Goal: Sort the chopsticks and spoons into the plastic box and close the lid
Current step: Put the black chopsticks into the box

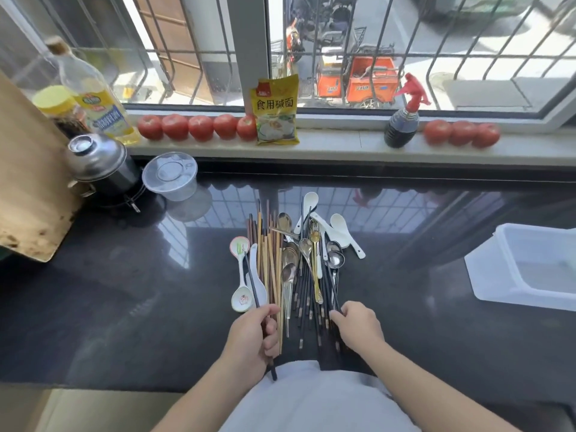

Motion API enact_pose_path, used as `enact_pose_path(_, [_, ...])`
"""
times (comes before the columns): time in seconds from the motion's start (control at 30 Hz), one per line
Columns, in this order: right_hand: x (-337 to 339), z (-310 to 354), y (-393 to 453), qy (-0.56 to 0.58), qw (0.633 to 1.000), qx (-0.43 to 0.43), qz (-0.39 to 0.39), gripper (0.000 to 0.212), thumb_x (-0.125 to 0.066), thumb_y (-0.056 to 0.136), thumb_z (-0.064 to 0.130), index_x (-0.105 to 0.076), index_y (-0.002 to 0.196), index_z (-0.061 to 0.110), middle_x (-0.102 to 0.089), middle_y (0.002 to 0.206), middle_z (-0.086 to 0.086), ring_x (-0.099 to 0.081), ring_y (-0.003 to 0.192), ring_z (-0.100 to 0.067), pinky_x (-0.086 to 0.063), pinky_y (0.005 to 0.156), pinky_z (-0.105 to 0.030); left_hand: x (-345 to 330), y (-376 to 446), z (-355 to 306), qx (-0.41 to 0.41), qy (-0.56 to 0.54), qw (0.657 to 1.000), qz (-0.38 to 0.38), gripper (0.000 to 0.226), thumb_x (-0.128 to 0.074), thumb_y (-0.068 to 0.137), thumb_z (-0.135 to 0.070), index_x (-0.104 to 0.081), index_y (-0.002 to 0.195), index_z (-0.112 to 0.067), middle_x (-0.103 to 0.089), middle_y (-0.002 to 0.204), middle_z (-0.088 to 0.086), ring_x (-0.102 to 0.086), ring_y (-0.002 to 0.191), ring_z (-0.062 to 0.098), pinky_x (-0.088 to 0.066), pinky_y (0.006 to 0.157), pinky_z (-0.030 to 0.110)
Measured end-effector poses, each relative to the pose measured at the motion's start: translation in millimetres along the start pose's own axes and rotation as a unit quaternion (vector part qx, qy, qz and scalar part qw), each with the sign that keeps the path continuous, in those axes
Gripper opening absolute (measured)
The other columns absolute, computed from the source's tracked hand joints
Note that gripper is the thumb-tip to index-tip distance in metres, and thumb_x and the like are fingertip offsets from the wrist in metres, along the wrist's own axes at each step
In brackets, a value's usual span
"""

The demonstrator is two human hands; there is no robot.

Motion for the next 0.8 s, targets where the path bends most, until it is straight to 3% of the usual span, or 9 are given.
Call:
enact_pose_path(0.13, [19.2, -27.8, -20.0, 0.092, 0.995, -0.027, 0.026, 0.040, -0.062, 0.095, 0.035, -0.052, 0.061, 0.015, -0.053, 0.055, 0.003, -0.048, 0.057, -0.021, -0.045, 0.059, -0.031, -8.5, -1.4, -2.3, 0.005, -0.007, 1.000, 0.017, 0.022, -0.051, 0.102, -0.011, -0.061, 0.116, 0.003, -0.054, 0.065, 0.008, -0.049, 0.048, 0.020, -0.040, 0.042, 0.026])
enact_pose_path(0.23, [33.4, -29.3, -51.2, 0.220, 0.971, -0.023, 0.089, 0.032, -0.065, 0.096, 0.031, -0.070, 0.071, 0.010, -0.050, 0.053, 0.003, -0.045, 0.052, -0.016, -0.045, 0.055, -0.027, -16.0, -2.4, -2.4, 0.010, -0.029, 0.999, 0.032, 0.022, -0.051, 0.104, -0.012, -0.062, 0.114, 0.005, -0.074, 0.093, 0.021, -0.075, 0.079, 0.033, -0.060, 0.066, 0.040])
enact_pose_path(0.33, [36.3, 12.6, -72.8, 0.220, 0.967, 0.053, 0.120, 0.033, -0.060, 0.098, 0.030, -0.069, 0.074, 0.009, -0.052, 0.056, 0.003, -0.046, 0.053, -0.015, -0.041, 0.053, -0.024, -33.8, -3.8, -0.8, 0.021, -0.051, 0.995, 0.078, 0.029, -0.045, 0.108, -0.015, -0.057, 0.121, 0.008, -0.073, 0.112, 0.027, -0.074, 0.102, 0.038, -0.060, 0.085, 0.046])
enact_pose_path(0.43, [17.7, 59.9, -79.2, 0.041, 0.970, 0.198, 0.133, 0.031, -0.054, 0.097, 0.035, -0.057, 0.069, 0.021, -0.064, 0.074, 0.003, -0.052, 0.069, -0.015, -0.045, 0.068, -0.032, -53.4, -8.9, 0.3, 0.015, -0.057, 0.993, 0.101, 0.028, -0.043, 0.108, -0.016, -0.056, 0.120, 0.006, -0.073, 0.110, 0.028, -0.072, 0.096, 0.036, -0.062, 0.076, 0.045])
enact_pose_path(0.5, [3.5, 71.3, -78.0, -0.032, 0.959, 0.229, 0.164, 0.033, -0.048, 0.099, 0.043, -0.058, 0.077, 0.020, -0.071, 0.095, -0.002, -0.059, 0.088, -0.021, -0.049, 0.079, -0.034, -52.7, -9.7, -0.8, -0.012, -0.041, 0.996, 0.081, 0.024, -0.042, 0.109, -0.016, -0.056, 0.115, 0.003, -0.074, 0.089, 0.022, -0.072, 0.089, 0.034, -0.059, 0.077, 0.045])
enact_pose_path(0.57, [2.4, 65.7, -68.8, -0.009, 0.966, 0.206, 0.157, 0.046, -0.044, 0.096, 0.051, -0.066, 0.085, 0.014, -0.073, 0.096, -0.001, -0.065, 0.094, -0.021, -0.052, 0.085, -0.037, -39.2, -7.0, -5.9, -0.048, -0.048, 0.997, 0.044, 0.019, -0.041, 0.109, -0.015, -0.053, 0.108, -0.001, -0.062, 0.069, 0.014, -0.071, 0.078, 0.032, -0.060, 0.070, 0.045])
enact_pose_path(0.67, [15.5, 31.3, -38.1, -0.022, 0.993, 0.108, 0.041, 0.037, -0.051, 0.096, 0.050, -0.059, 0.081, 0.017, -0.065, 0.084, 0.002, -0.061, 0.083, -0.023, -0.048, 0.074, -0.035, -10.4, 3.1, -9.1, -0.044, -0.112, 0.993, -0.007, 0.016, -0.042, 0.110, -0.016, -0.052, 0.103, -0.006, -0.046, 0.062, 0.006, -0.055, 0.057, 0.023, -0.057, 0.059, 0.037])
enact_pose_path(0.73, [17.1, 6.2, -25.8, -0.091, 0.994, 0.060, 0.003, 0.028, -0.052, 0.098, 0.048, -0.052, 0.092, 0.020, -0.061, 0.096, 0.001, -0.061, 0.090, -0.027, -0.049, 0.077, -0.037, 2.0, 6.9, -6.5, -0.024, -0.130, 0.991, -0.015, 0.016, -0.041, 0.110, -0.019, -0.051, 0.104, -0.008, -0.039, 0.063, 0.002, -0.038, 0.050, 0.016, -0.044, 0.047, 0.029])
enact_pose_path(0.8, [8.6, -7.2, -21.0, -0.143, 0.989, 0.041, 0.013, 0.029, -0.051, 0.100, 0.047, -0.051, 0.104, 0.018, -0.060, 0.108, -0.002, -0.062, 0.101, -0.031, -0.049, 0.081, -0.038, 7.5, 8.5, -2.6, -0.016, -0.112, 0.994, -0.015, 0.018, -0.040, 0.110, -0.019, -0.052, 0.106, -0.007, -0.035, 0.062, 0.000, -0.030, 0.047, 0.013, -0.033, 0.040, 0.025])
Point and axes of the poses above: each hand's wrist, its own y-axis towards the middle knuckle, its own x-axis out of the back of the hand, z = x × y, the point moved 5 cm from there along y, towards the middle knuckle
